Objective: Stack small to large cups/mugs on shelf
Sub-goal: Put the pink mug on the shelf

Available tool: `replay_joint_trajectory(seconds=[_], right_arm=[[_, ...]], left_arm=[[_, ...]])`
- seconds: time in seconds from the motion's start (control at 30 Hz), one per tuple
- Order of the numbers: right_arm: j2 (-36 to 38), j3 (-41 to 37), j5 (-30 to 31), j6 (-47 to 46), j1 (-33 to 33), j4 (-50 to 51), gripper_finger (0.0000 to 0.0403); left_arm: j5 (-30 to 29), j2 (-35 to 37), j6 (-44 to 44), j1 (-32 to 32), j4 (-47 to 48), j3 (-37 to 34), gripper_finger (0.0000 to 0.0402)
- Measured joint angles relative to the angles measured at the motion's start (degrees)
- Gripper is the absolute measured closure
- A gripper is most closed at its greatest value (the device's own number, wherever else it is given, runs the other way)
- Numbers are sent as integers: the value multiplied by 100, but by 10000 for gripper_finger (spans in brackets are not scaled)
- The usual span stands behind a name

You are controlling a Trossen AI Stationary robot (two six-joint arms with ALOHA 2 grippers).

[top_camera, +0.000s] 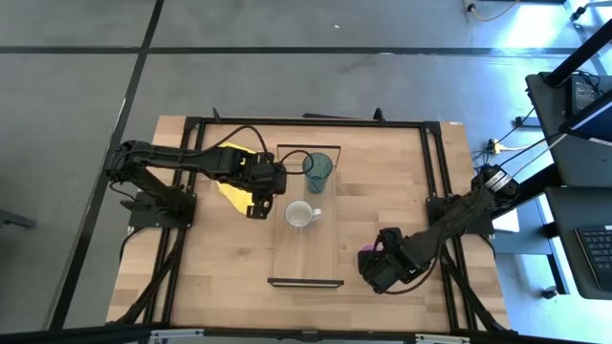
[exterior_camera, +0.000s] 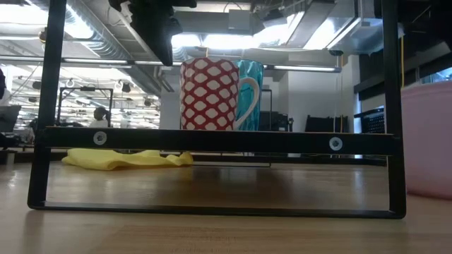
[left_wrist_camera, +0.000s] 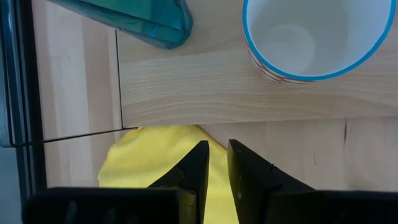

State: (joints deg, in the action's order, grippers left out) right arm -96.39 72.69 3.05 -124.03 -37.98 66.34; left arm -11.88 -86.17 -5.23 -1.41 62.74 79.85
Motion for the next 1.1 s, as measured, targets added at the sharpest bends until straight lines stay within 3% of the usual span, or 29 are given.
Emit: replay_joint_trajectory(seconds=[0.33,0.57,1.1], right_arm=[[4,0,173,22,0,21,352],[6,0,189,108,0,40,395],[259,0,186,352,193,112,401]], left_arm=[[0,0,2,0,0,0,347],[0,0,2,0,-3,0,347],[126,0,25,0,-107,0,347]])
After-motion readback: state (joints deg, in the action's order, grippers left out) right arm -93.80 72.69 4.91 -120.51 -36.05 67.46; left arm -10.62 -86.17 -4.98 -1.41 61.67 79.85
